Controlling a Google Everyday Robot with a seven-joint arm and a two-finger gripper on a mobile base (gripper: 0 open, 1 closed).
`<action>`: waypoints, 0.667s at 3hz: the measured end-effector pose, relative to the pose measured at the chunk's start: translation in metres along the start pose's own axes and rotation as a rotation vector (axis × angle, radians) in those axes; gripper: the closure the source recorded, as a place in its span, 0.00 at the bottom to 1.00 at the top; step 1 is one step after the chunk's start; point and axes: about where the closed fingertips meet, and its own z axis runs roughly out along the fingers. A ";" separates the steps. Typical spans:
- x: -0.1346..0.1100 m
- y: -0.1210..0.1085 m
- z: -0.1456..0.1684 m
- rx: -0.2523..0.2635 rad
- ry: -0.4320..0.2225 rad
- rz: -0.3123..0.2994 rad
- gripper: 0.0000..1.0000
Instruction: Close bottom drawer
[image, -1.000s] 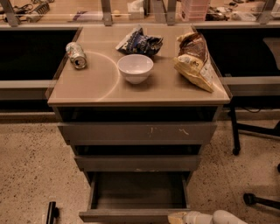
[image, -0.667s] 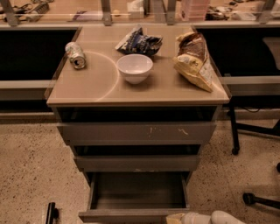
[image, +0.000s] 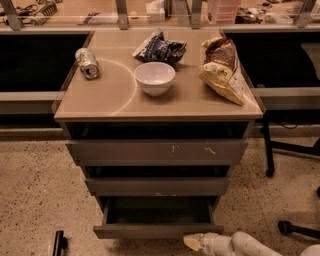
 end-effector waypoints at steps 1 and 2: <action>-0.018 -0.015 0.020 -0.066 -0.004 -0.058 1.00; -0.034 -0.022 0.029 -0.092 -0.009 -0.103 1.00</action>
Offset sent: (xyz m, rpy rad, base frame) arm 0.0746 0.0111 -0.0027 0.0411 -0.1219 0.1483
